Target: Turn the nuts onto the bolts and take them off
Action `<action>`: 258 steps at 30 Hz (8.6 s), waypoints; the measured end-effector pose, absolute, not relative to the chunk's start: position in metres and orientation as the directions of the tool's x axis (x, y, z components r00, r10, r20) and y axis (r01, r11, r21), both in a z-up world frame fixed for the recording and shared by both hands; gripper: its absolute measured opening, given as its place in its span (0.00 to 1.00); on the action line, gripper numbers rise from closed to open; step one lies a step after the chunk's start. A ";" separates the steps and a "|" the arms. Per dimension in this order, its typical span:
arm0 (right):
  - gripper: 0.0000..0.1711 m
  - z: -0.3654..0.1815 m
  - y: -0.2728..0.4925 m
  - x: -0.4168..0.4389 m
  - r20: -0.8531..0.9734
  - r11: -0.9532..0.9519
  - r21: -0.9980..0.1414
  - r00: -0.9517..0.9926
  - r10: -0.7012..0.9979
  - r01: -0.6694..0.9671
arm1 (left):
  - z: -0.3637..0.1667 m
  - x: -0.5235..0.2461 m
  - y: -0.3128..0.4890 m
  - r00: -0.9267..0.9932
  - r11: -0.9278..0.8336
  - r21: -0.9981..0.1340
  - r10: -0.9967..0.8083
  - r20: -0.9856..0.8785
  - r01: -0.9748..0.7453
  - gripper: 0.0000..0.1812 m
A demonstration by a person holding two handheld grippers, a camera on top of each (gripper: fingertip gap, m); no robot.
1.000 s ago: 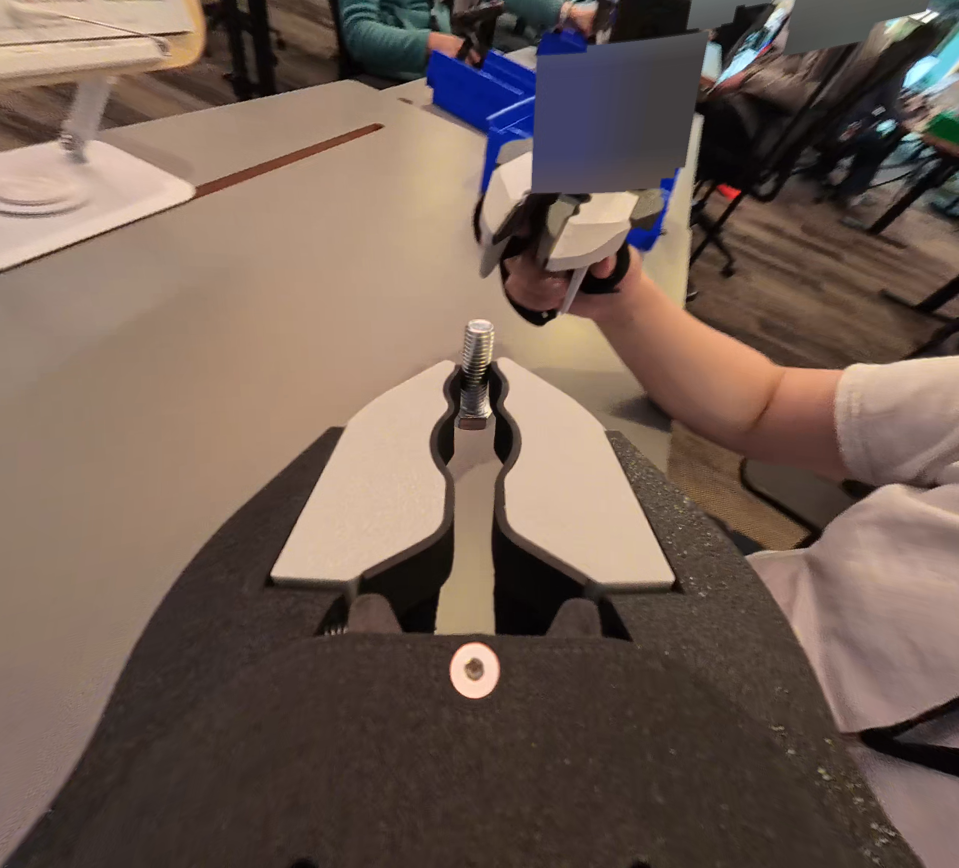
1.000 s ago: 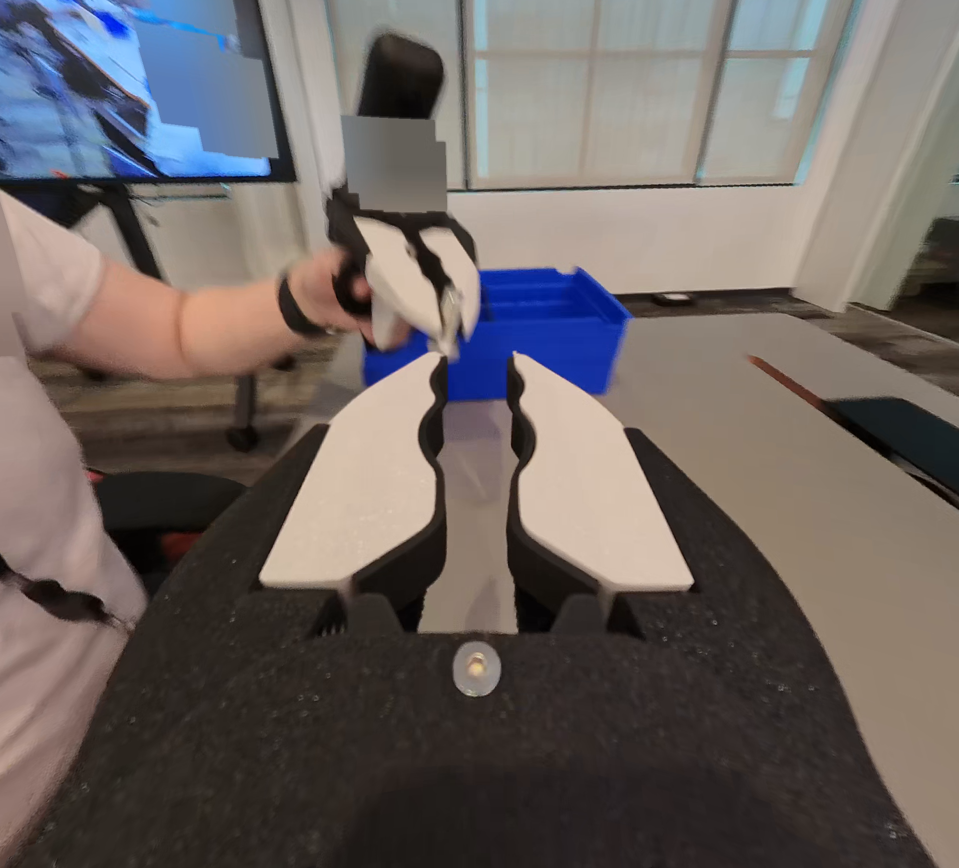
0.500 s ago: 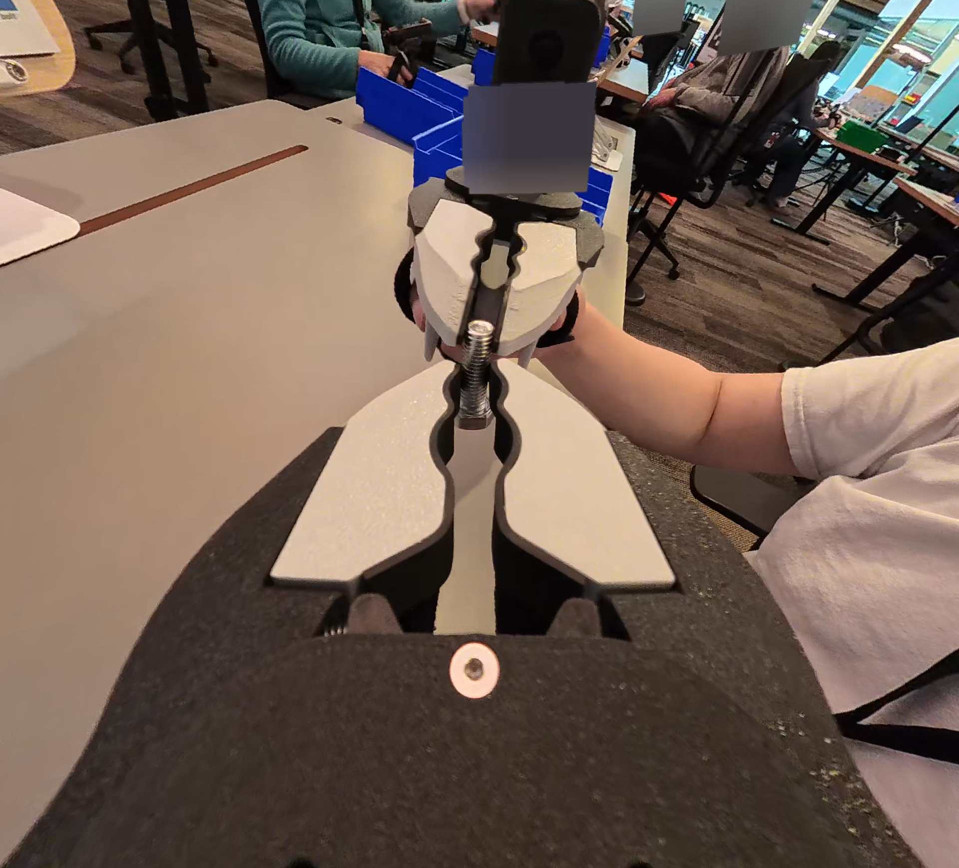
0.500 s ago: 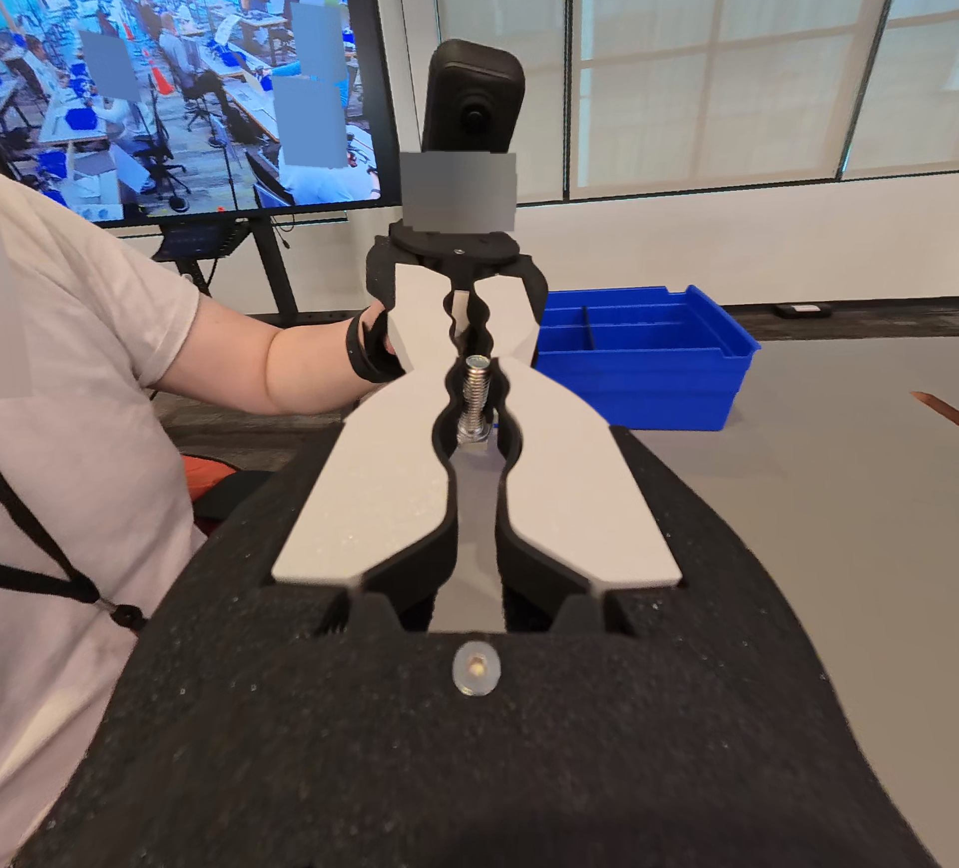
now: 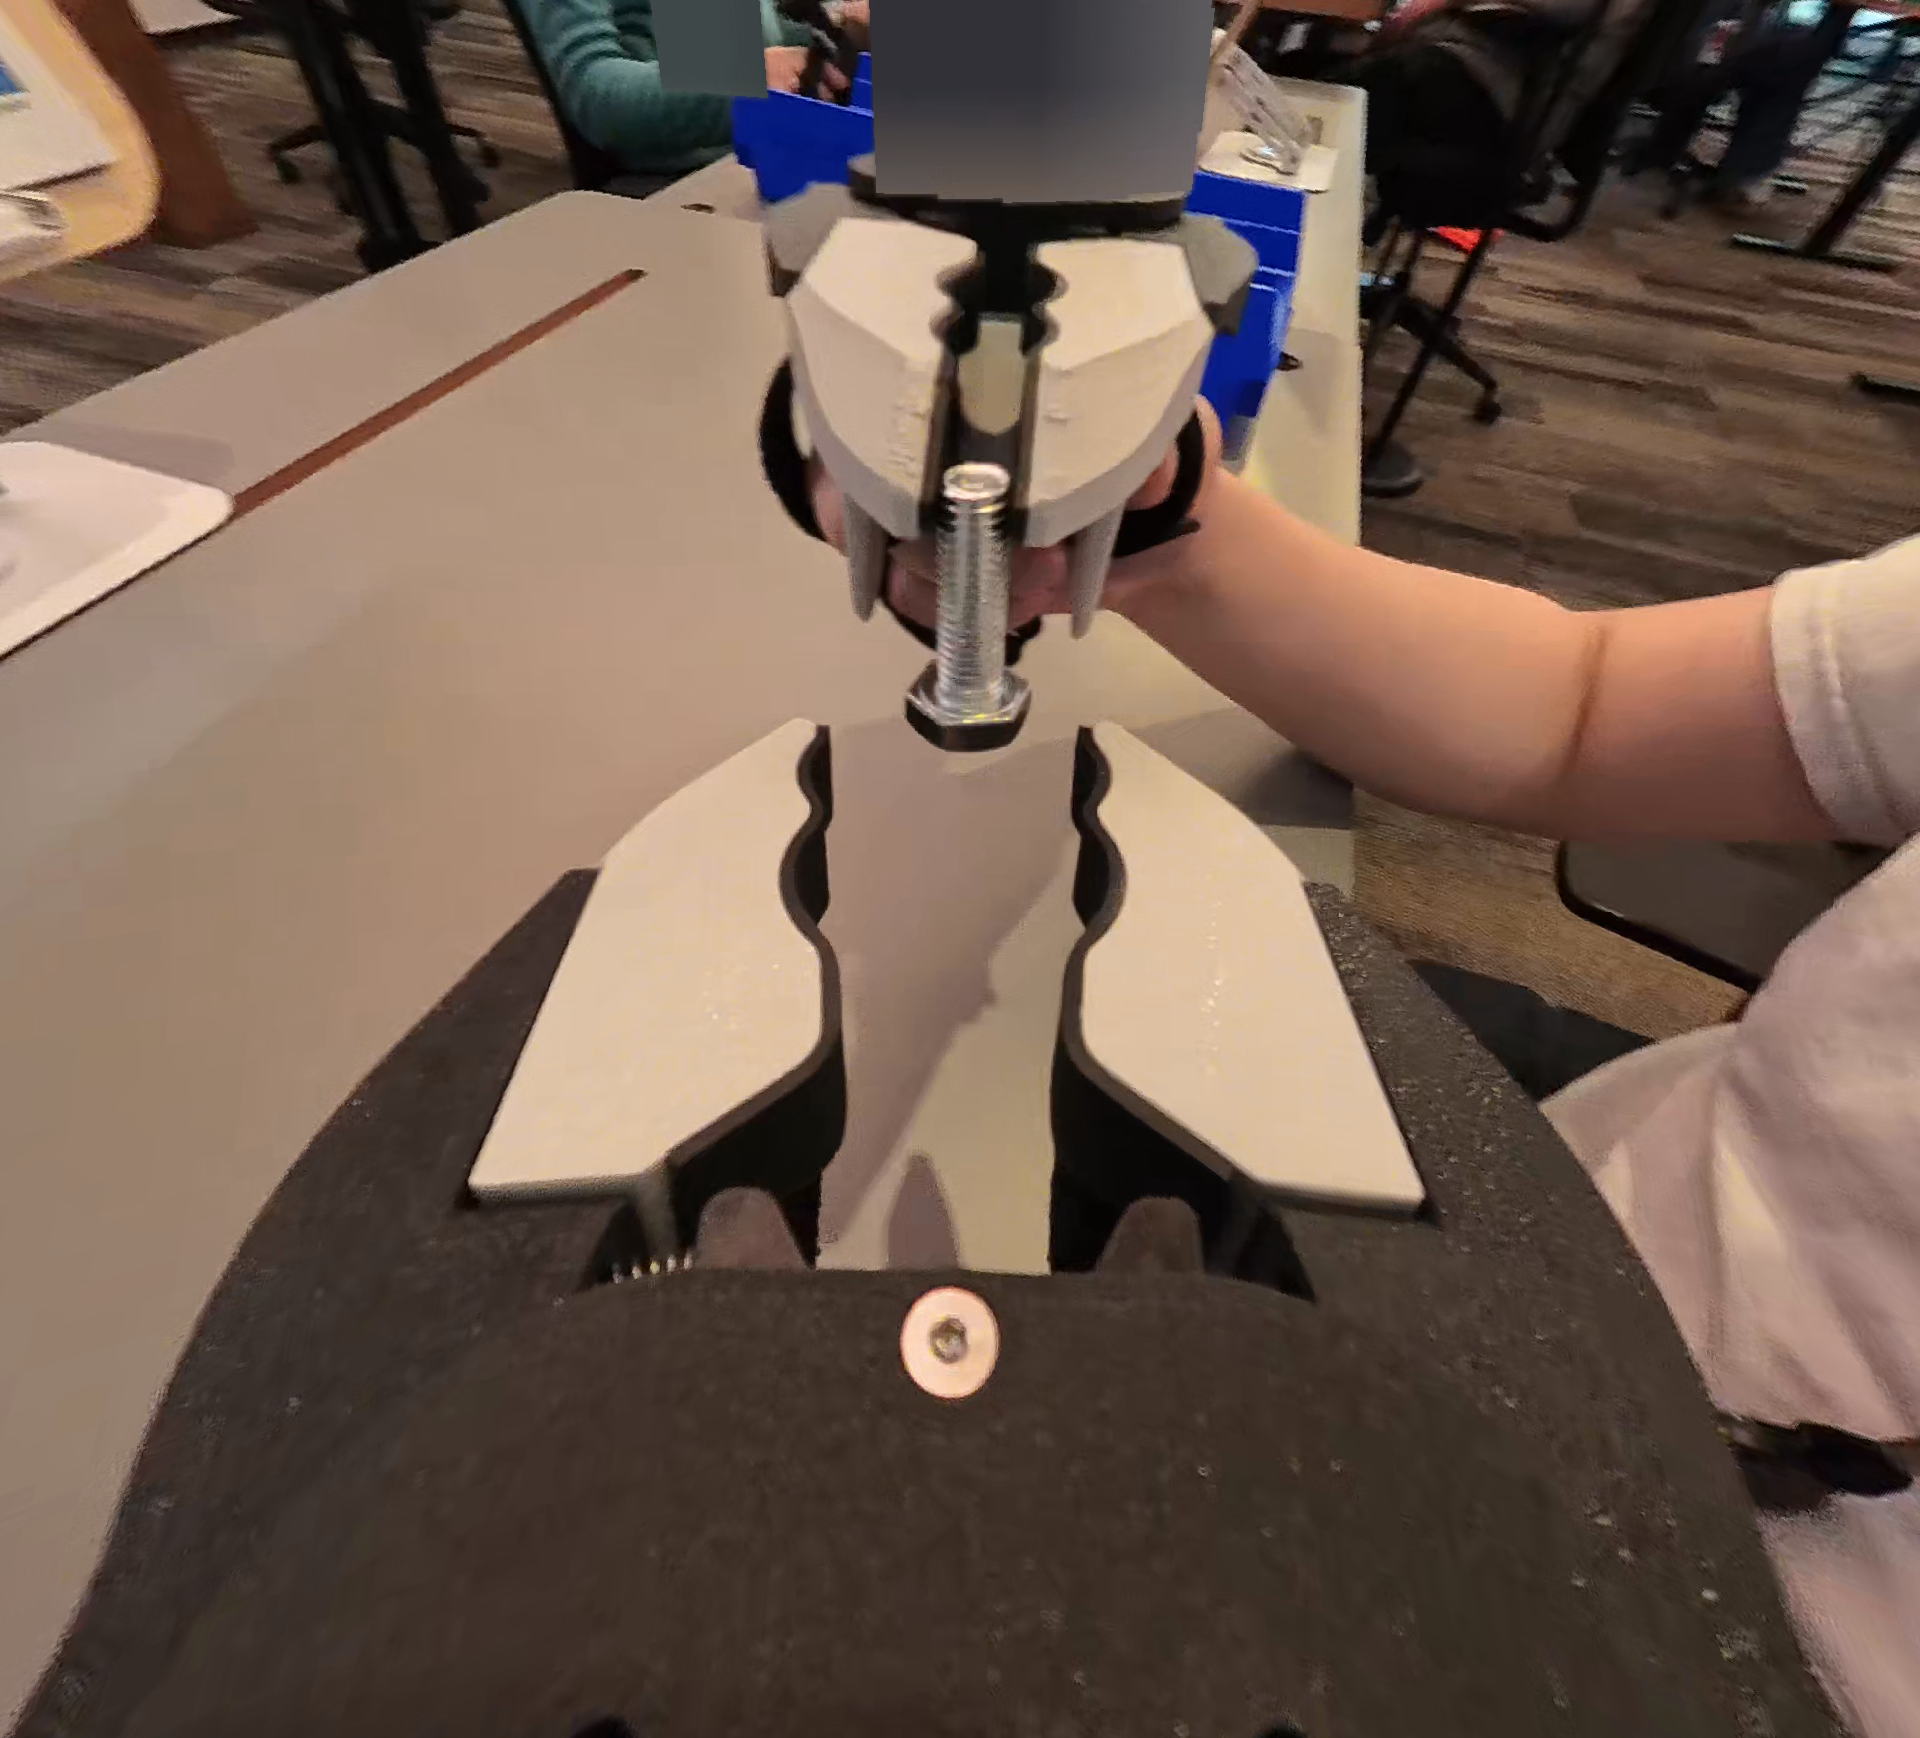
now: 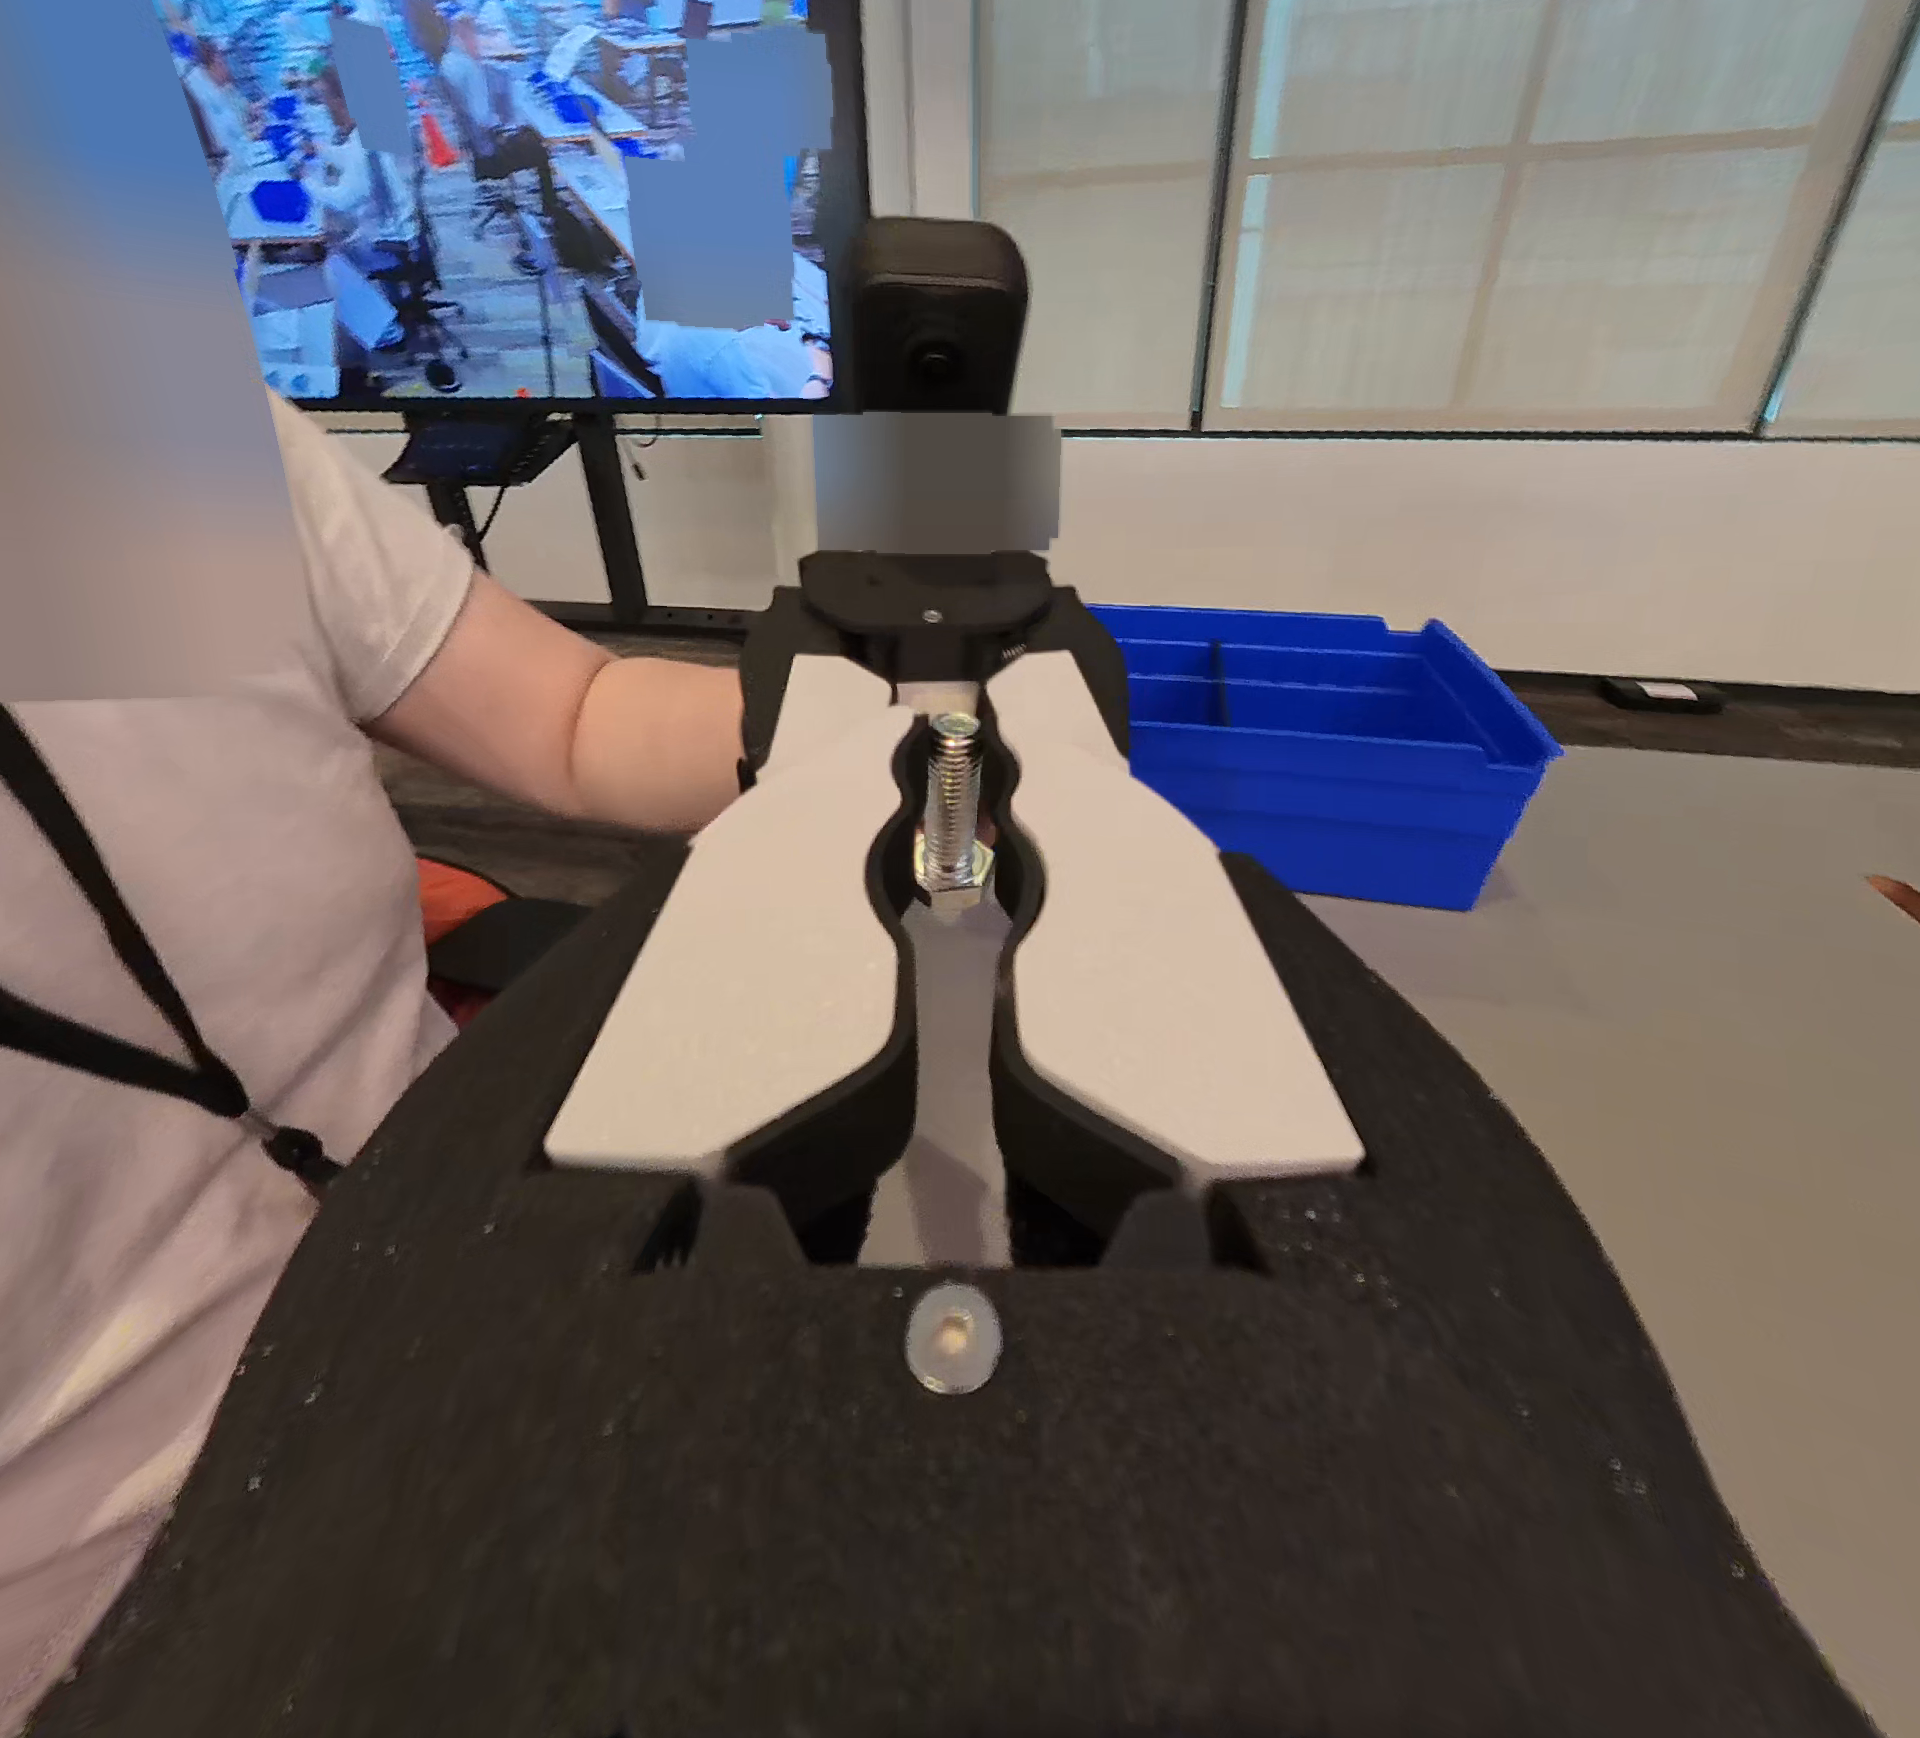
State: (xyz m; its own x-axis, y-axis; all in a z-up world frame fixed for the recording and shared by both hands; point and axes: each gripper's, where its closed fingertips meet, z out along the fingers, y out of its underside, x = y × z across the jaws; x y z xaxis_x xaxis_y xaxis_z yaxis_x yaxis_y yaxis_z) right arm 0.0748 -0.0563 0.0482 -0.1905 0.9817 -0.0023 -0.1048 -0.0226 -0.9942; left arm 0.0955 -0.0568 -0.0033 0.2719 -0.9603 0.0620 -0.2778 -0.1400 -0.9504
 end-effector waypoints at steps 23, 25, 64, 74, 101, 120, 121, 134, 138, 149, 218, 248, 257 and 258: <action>0.05 0.044 -0.088 0.085 0.112 0.083 -0.991 -0.331 0.937 -0.101 | -0.002 0.119 -0.083 0.157 -0.070 -0.966 -0.987 0.031 -0.248 0.11; 0.05 0.045 -0.089 0.087 0.117 0.084 -0.990 -0.335 0.935 -0.109 | -0.002 0.120 -0.084 0.152 -0.076 -0.965 -0.988 0.038 -0.249 0.11; 0.16 -0.125 0.027 0.019 0.094 0.151 -0.812 -0.130 0.987 0.564 | 0.018 -0.027 -0.083 0.589 -0.144 -0.970 -0.808 0.000 -0.198 0.08; 0.12 -0.163 0.035 0.008 0.036 0.145 -0.704 -0.169 0.985 0.695 | 0.018 -0.033 -0.088 0.588 -0.148 -0.964 -0.809 -0.010 -0.220 0.08; 0.10 0.115 0.036 0.160 0.233 0.199 -0.957 0.154 0.960 0.211 | 0.034 0.152 0.062 0.318 0.078 -0.853 -0.907 -0.276 -0.516 0.08; 0.10 0.084 0.032 0.113 0.345 0.300 -0.895 0.087 0.934 0.329 | 0.029 0.126 0.062 0.288 0.127 -0.805 -0.892 -0.348 -0.580 0.08; 0.10 0.086 0.031 0.114 0.347 0.302 -0.896 0.089 0.934 0.325 | 0.029 0.126 0.061 0.285 0.136 -0.802 -0.890 -0.357 -0.581 0.08; 0.10 0.081 0.024 0.114 0.430 0.380 -0.847 0.058 0.901 0.371 | 0.031 0.130 0.050 0.230 0.193 -0.797 -0.895 -0.382 -0.573 0.08; 0.10 0.081 0.015 0.115 0.454 0.424 -0.834 0.004 0.891 0.354 | 0.030 0.134 0.037 0.154 0.202 -0.815 -0.930 -0.333 -0.543 0.08; 0.10 0.071 -0.010 0.111 0.487 0.487 -0.779 -0.108 0.867 0.396 | 0.020 0.135 0.011 -0.016 0.271 -0.787 -0.949 -0.316 -0.554 0.08; 0.12 0.095 -0.023 0.113 0.301 0.331 -0.935 -0.212 0.930 0.126 | 0.037 0.137 -0.018 -0.106 0.093 -0.888 -0.993 -0.050 -0.450 0.08; 0.17 0.096 -0.015 0.107 0.321 0.342 -0.932 -0.164 0.933 0.121 | 0.042 0.133 -0.009 -0.066 0.082 -0.897 -0.996 -0.059 -0.435 0.08; 0.12 0.097 -0.015 0.117 0.330 0.352 -0.926 -0.159 0.931 0.139 | 0.046 0.130 -0.005 -0.049 0.070 -0.905 -0.997 -0.055 -0.420 0.08; 0.13 0.098 -0.014 0.116 0.326 0.345 -0.930 -0.150 0.933 0.128 | 0.046 0.130 -0.005 -0.048 0.071 -0.904 -0.997 -0.055 -0.422 0.08</action>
State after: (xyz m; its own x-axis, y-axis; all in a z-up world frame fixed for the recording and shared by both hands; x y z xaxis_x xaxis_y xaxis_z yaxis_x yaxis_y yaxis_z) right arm 0.1160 -0.0135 0.0982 -0.1499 0.9334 0.3260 0.1284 0.3453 -0.9297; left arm 0.1303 -0.0054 0.0455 -0.0481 -0.9973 -0.0555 -0.4217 0.0706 -0.9040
